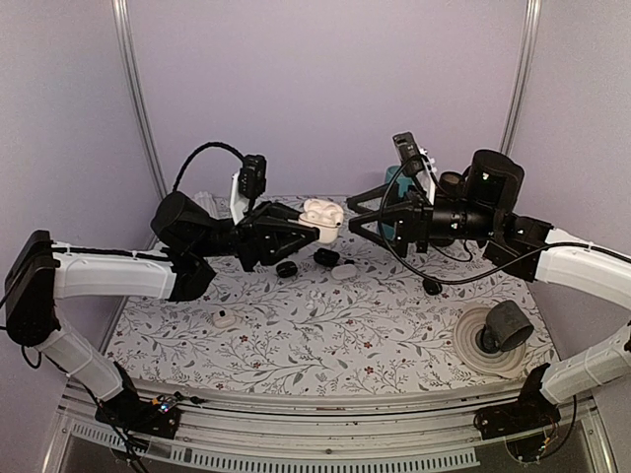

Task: Insert the wireless bluetooth earbuds into the charging case
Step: Adjust the right earbud in the right side groove of the charging case.

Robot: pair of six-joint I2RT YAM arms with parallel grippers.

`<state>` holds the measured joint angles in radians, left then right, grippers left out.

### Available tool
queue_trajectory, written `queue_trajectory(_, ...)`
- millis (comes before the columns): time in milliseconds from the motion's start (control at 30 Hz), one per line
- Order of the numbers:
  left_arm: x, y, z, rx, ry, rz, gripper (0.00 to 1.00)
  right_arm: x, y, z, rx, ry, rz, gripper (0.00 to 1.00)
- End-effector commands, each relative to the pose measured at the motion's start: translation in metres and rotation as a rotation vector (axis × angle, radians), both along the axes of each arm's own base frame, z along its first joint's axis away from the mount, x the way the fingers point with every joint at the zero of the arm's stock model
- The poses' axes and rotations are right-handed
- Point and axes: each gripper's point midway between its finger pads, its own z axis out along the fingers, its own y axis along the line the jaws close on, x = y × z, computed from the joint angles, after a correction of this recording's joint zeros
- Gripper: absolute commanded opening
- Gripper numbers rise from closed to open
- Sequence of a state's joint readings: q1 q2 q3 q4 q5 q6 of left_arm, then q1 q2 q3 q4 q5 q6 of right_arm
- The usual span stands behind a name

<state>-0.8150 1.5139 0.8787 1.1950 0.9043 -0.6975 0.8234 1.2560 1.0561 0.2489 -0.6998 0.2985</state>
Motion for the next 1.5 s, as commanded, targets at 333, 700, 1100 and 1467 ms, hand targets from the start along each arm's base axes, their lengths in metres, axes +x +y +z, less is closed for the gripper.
queue_trajectory(333, -0.001, 0.001, 0.013, -0.035, -0.041, -0.011, 0.00, -0.003, 0.005, 0.022, 0.053, -0.040, 0.043, 0.85)
queue_trajectory(700, -0.002, -0.003, 0.012, -0.024, -0.047, -0.014, 0.00, -0.004, 0.012, 0.021, 0.049, -0.034, 0.051, 0.85)
queue_trajectory(1100, -0.005, -0.006, 0.013, -0.016, -0.060, -0.027, 0.00, 0.005, 0.014, 0.021, 0.038, -0.018, 0.008, 0.85)
queue_trajectory(1467, -0.007, -0.007, 0.014, -0.016, -0.065, -0.027, 0.00, 0.007, 0.015, 0.021, 0.030, -0.012, 0.001, 0.85)
